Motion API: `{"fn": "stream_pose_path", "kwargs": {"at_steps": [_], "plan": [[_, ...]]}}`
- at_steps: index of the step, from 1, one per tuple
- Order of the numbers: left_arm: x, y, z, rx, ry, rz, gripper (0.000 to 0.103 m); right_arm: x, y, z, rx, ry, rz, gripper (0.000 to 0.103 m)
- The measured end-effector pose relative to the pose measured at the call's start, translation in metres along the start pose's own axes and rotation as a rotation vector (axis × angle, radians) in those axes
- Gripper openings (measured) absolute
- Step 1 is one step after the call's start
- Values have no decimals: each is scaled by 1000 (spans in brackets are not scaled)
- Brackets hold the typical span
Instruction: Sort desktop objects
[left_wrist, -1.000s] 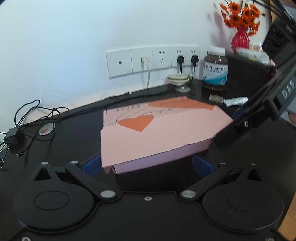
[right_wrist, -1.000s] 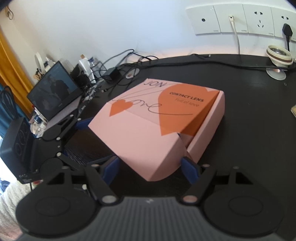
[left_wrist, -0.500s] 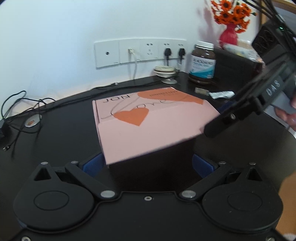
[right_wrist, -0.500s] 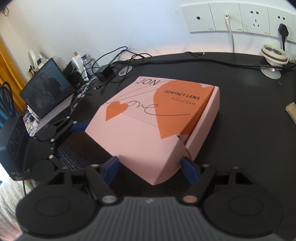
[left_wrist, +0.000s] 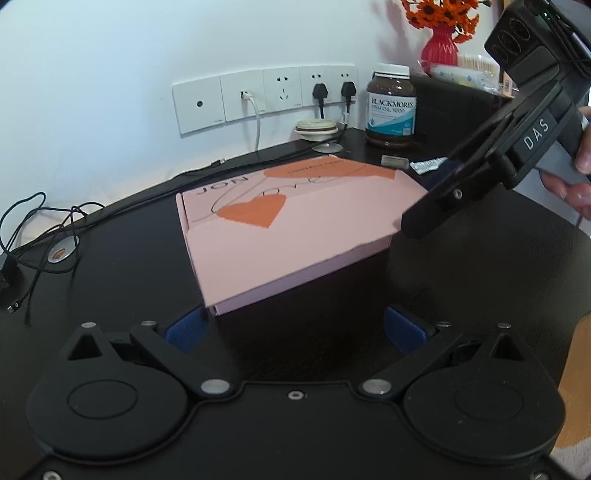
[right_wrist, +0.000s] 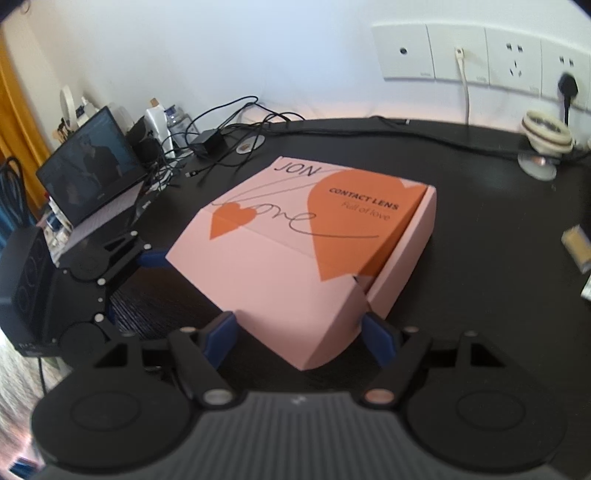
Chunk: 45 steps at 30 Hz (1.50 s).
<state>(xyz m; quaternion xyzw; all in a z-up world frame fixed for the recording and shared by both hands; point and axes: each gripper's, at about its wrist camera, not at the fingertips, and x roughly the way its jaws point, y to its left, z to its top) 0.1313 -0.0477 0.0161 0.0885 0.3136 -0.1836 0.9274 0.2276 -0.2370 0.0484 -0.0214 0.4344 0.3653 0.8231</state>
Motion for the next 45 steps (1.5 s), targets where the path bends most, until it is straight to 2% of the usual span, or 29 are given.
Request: {"fn": "stream_pose_path", "kwargs": {"at_steps": [5, 9, 13, 18, 21, 23, 26, 31, 33, 40, 45], "plan": [[-15, 17, -2, -42, -59, 10, 103, 0, -1, -1, -18, -10, -2, 75], [-39, 34, 0, -85, -176, -52, 103, -6, -6, 0, 11, -43, 27, 75], [-39, 42, 9, -126, -249, 21, 103, -12, -13, 0, 44, -103, 17, 76], [-5, 61, 13, -166, -208, 21, 103, -5, -19, 1, 45, -147, -20, 76], [5, 71, 10, -168, -216, -9, 103, 0, -17, -1, -43, -188, -29, 77], [7, 75, 10, -156, -218, -25, 103, 4, -17, -2, -98, -211, -43, 83], [10, 81, 8, -147, -216, -33, 103, 6, -21, -3, -128, -243, -34, 86], [24, 89, 1, -180, -166, -56, 103, 14, -26, -4, -144, -237, -50, 86], [27, 88, 1, -177, -151, -47, 103, 19, -28, -5, -151, -225, -59, 86], [26, 81, 0, -159, -174, -1, 103, 25, -34, -9, -134, -230, -42, 88], [17, 77, 5, -209, -237, 106, 103, 19, -37, -10, -61, -286, -10, 88]]}}
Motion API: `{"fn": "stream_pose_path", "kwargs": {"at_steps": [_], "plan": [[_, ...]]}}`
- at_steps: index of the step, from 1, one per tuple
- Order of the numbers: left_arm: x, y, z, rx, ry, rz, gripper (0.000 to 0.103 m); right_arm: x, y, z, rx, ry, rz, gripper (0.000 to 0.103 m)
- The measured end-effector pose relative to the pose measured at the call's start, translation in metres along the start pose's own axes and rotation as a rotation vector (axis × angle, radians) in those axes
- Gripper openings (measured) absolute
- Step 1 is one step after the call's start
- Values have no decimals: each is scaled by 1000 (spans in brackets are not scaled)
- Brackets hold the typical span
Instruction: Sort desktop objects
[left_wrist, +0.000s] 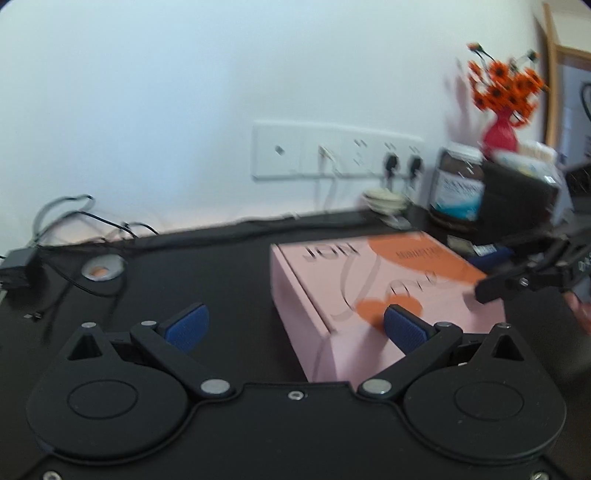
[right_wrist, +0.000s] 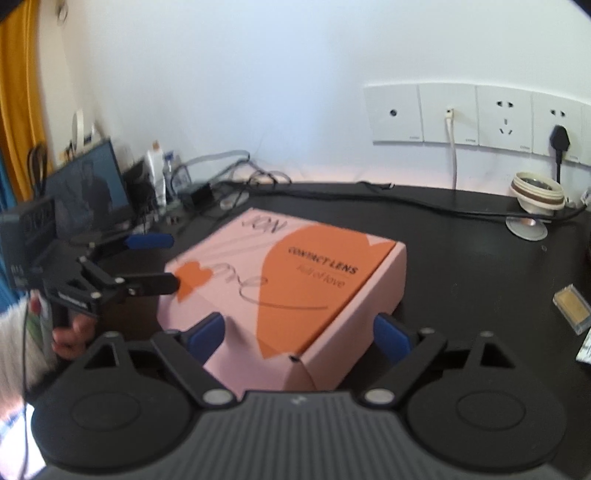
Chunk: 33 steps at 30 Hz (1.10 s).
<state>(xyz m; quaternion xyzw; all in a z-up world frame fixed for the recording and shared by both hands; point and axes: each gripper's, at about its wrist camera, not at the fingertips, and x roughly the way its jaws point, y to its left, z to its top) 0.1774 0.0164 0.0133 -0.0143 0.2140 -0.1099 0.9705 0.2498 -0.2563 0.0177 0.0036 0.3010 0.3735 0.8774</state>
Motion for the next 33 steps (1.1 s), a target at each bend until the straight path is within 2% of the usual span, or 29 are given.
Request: {"fn": "stream_pose_path", "kwargs": {"at_steps": [3, 6, 9, 20, 22, 24, 33], "plan": [[0, 2, 4, -41, -18, 50, 103, -4, -5, 2, 83, -59, 4, 88], [6, 4, 6, -53, 7, 60, 103, -3, -14, 4, 191, -107, -3, 88], [9, 5, 6, -59, 19, 67, 103, 4, -18, 4, 253, -114, -25, 88], [10, 1, 3, -27, 9, 90, 103, 25, -19, -6, 279, -93, -90, 90], [10, -1, 2, -17, 10, 96, 103, 27, -18, -6, 269, -88, -97, 91], [9, -1, 1, -13, 6, 95, 103, 29, -16, -6, 262, -85, -113, 96], [9, 7, 2, -48, 19, 69, 103, 29, -15, -10, 266, -101, -134, 99]]}}
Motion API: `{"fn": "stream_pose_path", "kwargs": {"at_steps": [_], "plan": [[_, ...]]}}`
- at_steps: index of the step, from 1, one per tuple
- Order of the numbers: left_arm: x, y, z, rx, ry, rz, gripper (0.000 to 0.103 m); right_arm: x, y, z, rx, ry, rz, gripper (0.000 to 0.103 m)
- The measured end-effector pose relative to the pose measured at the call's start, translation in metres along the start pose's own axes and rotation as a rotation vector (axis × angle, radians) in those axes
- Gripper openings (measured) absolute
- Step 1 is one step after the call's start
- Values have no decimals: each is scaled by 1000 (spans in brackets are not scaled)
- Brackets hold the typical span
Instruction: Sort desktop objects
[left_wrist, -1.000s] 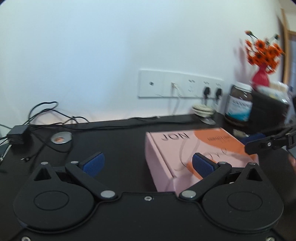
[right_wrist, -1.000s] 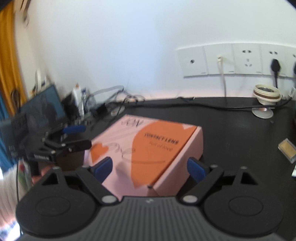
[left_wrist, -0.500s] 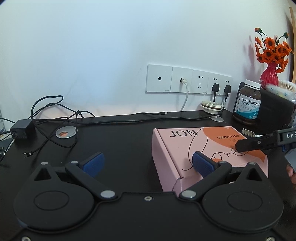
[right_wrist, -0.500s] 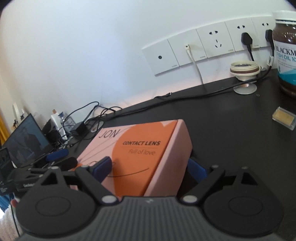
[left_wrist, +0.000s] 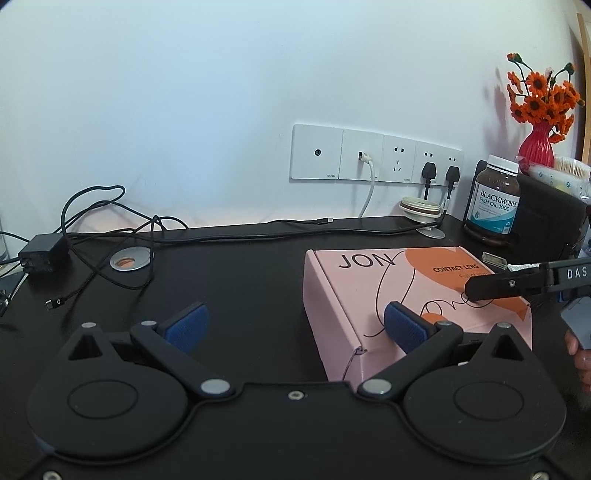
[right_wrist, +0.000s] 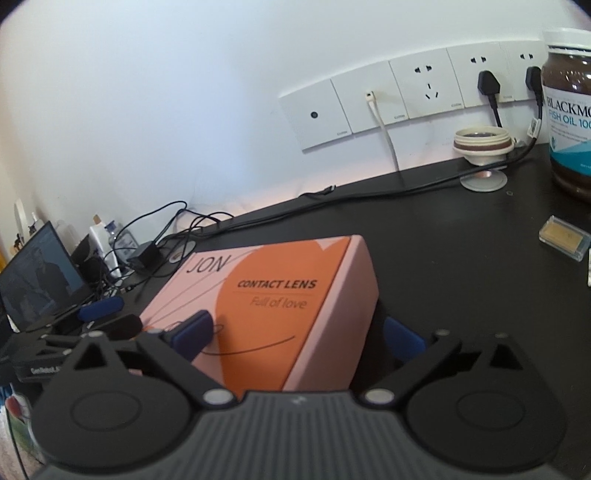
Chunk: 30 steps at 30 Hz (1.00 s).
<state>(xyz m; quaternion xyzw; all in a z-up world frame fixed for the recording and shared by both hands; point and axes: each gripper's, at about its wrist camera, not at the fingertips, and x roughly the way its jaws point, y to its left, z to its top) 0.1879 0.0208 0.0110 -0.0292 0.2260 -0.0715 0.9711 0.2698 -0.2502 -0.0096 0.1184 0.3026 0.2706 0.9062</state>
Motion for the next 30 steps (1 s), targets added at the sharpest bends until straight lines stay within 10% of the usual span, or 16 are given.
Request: {"fn": "stream_pose_path", "kwargs": {"at_steps": [30], "plan": [[-11, -13, -8, 92, -40, 33, 103, -2, 1, -7, 10, -42, -3, 99]]}}
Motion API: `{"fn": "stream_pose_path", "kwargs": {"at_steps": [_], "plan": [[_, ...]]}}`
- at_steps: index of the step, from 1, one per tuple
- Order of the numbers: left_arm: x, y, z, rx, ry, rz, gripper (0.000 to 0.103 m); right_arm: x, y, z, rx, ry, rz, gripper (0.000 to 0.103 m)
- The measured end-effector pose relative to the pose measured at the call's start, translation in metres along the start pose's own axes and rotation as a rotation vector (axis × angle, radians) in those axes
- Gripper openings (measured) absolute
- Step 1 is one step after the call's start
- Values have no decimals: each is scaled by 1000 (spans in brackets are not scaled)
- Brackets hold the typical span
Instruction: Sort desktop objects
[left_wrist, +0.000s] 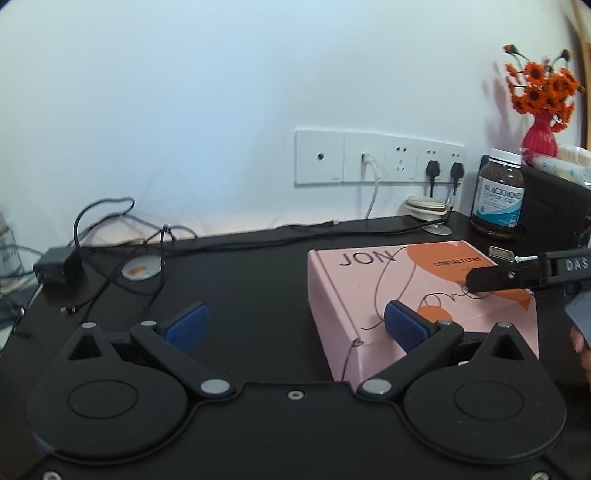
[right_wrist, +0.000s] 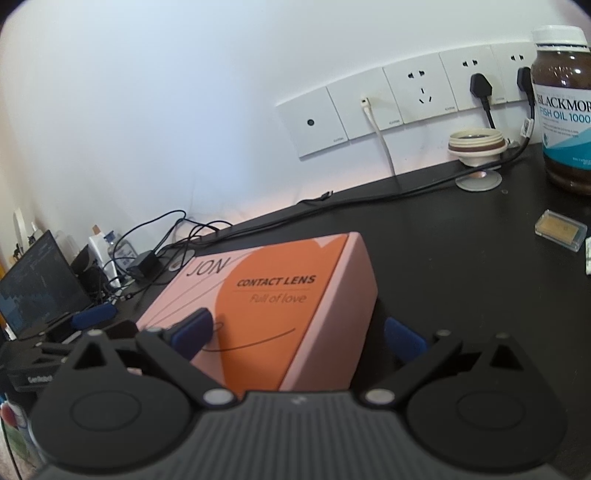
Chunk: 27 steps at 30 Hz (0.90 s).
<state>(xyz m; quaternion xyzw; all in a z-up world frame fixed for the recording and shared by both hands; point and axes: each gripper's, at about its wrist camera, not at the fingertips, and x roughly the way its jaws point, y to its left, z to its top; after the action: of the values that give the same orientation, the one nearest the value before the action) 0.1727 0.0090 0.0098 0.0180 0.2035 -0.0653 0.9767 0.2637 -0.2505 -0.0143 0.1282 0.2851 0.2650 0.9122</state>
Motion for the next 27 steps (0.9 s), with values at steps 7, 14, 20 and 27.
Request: {"fn": "stream_pose_path", "kwargs": {"at_steps": [7, 14, 20, 27], "plan": [[-18, -32, -7, 184, -68, -118, 103, -4, 6, 4, -95, -6, -1, 99], [-21, -35, -9, 201, -109, -171, 103, -37, -3, -5, -189, -30, 85, 99], [-14, -36, -1, 152, -43, -103, 103, -66, -1, -12, -242, -166, 36, 102], [-8, -42, -5, 173, -13, -81, 103, -69, 6, -13, -299, -150, -57, 102]]}}
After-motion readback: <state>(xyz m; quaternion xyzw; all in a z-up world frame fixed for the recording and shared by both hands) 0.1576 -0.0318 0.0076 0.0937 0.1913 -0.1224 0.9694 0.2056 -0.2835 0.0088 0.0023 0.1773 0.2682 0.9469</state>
